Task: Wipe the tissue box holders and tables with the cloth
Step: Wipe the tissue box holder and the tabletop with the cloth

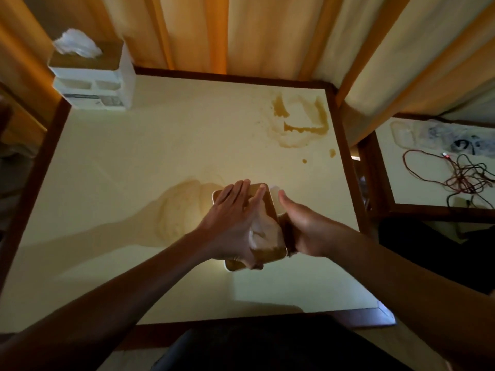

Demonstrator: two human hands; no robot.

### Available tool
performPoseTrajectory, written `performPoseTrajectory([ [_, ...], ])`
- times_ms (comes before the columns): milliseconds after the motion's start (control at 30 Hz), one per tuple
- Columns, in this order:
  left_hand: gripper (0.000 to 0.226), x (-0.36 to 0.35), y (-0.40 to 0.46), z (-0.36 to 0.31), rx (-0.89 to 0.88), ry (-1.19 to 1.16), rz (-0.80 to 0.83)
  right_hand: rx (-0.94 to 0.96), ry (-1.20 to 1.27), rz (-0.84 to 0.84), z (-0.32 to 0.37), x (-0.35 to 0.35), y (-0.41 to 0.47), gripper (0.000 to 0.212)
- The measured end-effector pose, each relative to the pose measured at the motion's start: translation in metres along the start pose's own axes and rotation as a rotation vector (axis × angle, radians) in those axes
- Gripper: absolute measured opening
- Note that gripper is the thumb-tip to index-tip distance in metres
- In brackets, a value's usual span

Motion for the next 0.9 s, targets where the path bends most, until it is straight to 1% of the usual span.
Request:
performPoseTrajectory([
  [100,0.154,0.001,-0.001,-0.001,-0.01,-0.003,-0.002,-0.03,-0.024,0.034,-0.002,0.003,-0.007,0.077],
  [200,0.156,0.001,0.0,0.001,-0.003,0.005,-0.011,-0.037,-0.044,0.056,0.013,0.012,-0.016,0.09],
  [267,0.157,-0.001,0.001,0.001,0.001,0.009,-0.014,-0.022,-0.027,0.04,0.012,0.006,-0.009,0.085],
  [400,0.158,-0.002,0.001,0.001,-0.014,0.031,-0.001,-0.028,-0.154,-0.007,-0.002,-0.001,-0.003,0.071],
  [433,0.159,-0.003,0.001,0.002,-0.016,0.031,0.003,-0.045,-0.167,-0.008,0.002,0.003,-0.008,0.072],
  [500,0.16,-0.003,0.002,0.004,-0.017,0.028,0.005,-0.06,-0.201,-0.032,0.014,0.011,-0.012,0.081],
  [533,0.16,-0.004,0.002,0.004,-0.017,0.034,0.006,-0.046,-0.198,-0.045,0.018,0.012,-0.009,0.082],
  [600,0.16,-0.004,0.002,0.004,-0.018,0.043,0.005,-0.019,-0.177,-0.074,0.016,0.006,-0.001,0.076],
  [667,0.158,-0.004,0.001,0.002,-0.026,0.036,0.011,-0.023,-0.236,-0.101,0.001,0.001,0.007,0.073],
  [767,0.156,-0.001,0.0,0.001,-0.022,0.03,0.019,-0.032,-0.228,-0.106,0.002,0.006,-0.005,0.065],
  [867,0.156,0.001,0.002,0.001,-0.012,0.033,0.019,-0.04,-0.203,-0.091,0.013,0.01,-0.011,0.069],
  [900,0.157,0.0,0.002,0.001,-0.011,0.03,0.025,-0.028,-0.199,-0.083,0.012,0.005,-0.01,0.066],
])
Point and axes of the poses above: each hand's wrist, its own y-axis towards the middle knuckle, its own x-axis out of the back of the hand, z = x × y, the point moved 7 cm from there along y, towards the middle knuckle, and after that the axes turned 5 degrees about z, right-handed, at the moved point
